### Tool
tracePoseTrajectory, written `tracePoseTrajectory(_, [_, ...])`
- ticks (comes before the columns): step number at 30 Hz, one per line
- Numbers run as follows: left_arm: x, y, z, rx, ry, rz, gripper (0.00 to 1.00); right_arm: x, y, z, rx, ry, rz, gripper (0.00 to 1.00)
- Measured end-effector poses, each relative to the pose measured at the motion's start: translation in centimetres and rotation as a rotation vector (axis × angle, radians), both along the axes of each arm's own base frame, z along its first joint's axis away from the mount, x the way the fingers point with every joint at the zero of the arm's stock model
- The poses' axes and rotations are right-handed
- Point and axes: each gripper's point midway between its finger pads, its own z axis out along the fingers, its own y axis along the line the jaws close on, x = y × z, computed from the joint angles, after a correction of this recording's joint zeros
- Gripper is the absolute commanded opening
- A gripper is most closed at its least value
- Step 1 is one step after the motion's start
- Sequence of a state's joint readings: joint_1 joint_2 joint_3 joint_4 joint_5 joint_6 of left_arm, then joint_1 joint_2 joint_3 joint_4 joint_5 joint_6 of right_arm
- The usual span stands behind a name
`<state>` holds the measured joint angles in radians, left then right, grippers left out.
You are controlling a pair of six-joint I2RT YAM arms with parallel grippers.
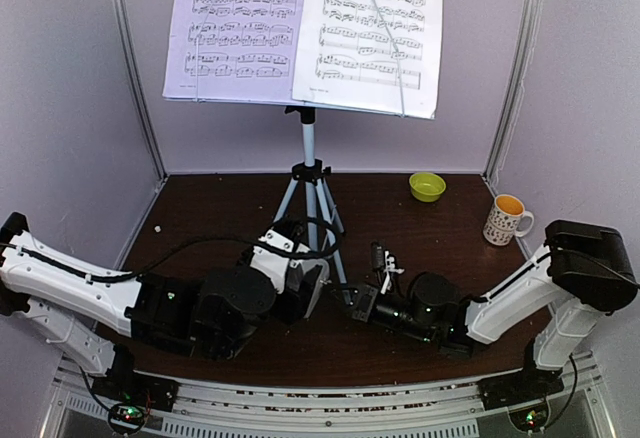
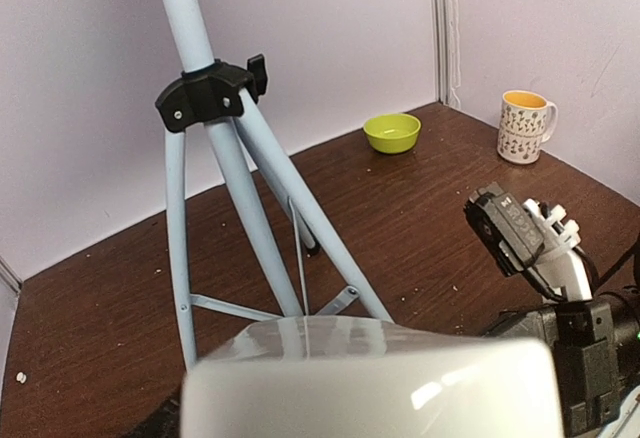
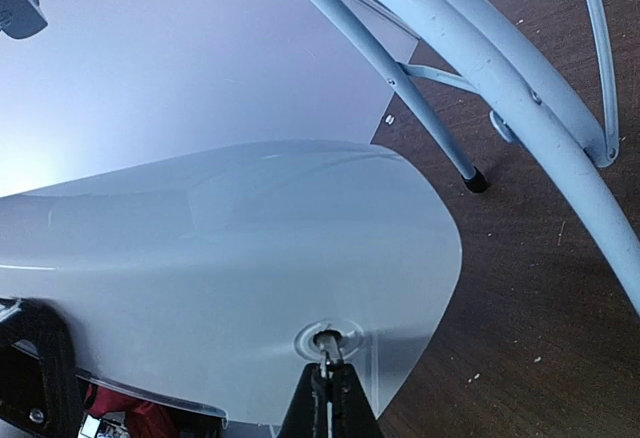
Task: Set up the instrument practice props
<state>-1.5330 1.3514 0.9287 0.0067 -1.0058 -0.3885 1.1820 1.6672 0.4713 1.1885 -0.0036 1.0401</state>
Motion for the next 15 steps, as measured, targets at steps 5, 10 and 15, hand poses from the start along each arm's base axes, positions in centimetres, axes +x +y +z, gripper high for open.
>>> tracePoseTrajectory(5, [0.4,0.1,-0.5,-0.040,0.040,0.013,0.17,-0.2,-0.5,-0.5,-0.035,-0.011,-0.003,0.13])
tracePoseTrajectory(10, [1.9,0.8,-2.7,-0.076,0.124,0.038,0.17,-0.1,-1.9,-0.5,-0.115,-0.075,-0.021,0.47])
tracePoseTrajectory(15, [3.3,1.4,-5.3,-0.022,0.165,0.078,0.17,-0.4,-3.2,-0.2,-0.182,-0.142,-0.021,0.73])
